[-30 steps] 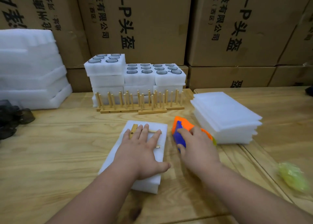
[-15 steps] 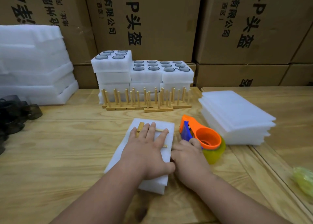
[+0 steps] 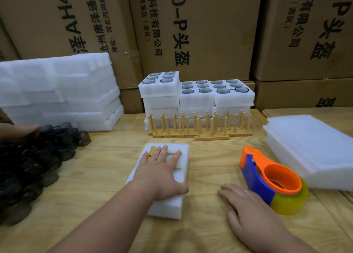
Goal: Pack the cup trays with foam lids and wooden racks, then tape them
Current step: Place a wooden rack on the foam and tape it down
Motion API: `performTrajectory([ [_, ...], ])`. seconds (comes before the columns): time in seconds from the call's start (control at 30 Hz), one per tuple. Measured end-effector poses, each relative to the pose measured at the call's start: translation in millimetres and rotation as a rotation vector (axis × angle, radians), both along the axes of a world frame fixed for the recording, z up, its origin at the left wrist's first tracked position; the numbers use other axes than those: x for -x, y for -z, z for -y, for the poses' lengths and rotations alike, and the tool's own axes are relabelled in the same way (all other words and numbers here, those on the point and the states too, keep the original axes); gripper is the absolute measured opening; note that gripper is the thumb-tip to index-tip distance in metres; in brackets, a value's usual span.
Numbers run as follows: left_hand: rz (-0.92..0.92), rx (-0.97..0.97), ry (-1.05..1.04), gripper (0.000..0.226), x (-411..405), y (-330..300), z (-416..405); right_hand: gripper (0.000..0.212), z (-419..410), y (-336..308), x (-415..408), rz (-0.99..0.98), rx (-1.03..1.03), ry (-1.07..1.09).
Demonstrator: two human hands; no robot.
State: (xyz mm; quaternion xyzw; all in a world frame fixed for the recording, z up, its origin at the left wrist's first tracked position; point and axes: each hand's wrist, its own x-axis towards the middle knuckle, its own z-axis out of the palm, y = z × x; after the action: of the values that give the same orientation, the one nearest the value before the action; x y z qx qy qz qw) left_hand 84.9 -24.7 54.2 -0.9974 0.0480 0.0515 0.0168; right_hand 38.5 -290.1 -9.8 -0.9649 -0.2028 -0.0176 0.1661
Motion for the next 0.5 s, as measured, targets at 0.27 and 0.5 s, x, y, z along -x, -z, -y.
performTrajectory([
  [0.27, 0.285, 0.091, -0.049, 0.103, 28.4, -17.3, -90.5, 0.057, 4.0, 0.2, -11.9, -0.020, -0.025, -0.022],
  [0.5, 0.363, 0.057, -0.225, 0.102, 90.0, 39.5, -51.5, 0.070, -6.3, -4.4, -18.7, -0.101, 0.010, -0.007],
])
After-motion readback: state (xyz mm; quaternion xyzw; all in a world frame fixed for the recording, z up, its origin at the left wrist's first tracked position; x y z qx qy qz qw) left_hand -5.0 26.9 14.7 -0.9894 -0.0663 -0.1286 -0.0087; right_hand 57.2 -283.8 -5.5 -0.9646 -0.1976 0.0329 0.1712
